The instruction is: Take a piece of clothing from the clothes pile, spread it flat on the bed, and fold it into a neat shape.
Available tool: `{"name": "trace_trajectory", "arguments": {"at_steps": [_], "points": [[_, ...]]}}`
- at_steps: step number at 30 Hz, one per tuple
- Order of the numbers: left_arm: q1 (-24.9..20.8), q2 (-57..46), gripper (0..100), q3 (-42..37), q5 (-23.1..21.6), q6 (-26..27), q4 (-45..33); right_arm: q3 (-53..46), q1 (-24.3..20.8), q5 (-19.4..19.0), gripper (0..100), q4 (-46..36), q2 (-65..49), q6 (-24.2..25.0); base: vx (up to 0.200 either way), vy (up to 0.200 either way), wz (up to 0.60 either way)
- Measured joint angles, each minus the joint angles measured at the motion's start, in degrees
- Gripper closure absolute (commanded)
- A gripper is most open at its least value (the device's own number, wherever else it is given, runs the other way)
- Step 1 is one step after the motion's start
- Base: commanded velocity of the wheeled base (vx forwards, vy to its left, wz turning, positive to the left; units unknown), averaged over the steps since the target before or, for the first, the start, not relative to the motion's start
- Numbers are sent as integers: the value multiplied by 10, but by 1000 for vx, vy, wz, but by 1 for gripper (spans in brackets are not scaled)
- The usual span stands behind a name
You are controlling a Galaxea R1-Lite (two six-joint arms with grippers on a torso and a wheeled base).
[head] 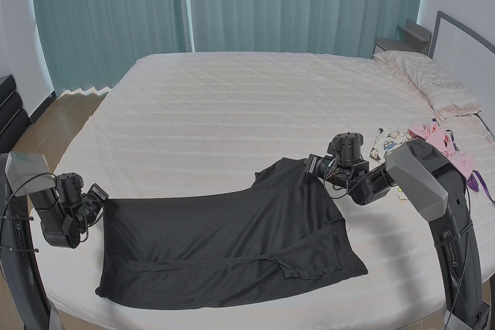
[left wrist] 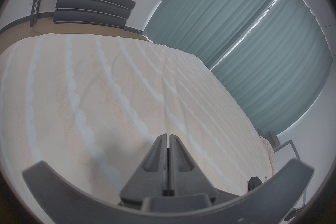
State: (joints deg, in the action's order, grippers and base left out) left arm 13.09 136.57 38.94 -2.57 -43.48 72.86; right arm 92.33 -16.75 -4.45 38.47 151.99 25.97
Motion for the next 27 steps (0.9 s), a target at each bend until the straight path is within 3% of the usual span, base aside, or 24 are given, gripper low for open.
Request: {"name": "trace_trajectory", "arguments": {"at_steps": [27], "points": [[7,-39,100,-14,-24,13,8,-66,15,9,100,72,-19,-8,0,0,0]]}}
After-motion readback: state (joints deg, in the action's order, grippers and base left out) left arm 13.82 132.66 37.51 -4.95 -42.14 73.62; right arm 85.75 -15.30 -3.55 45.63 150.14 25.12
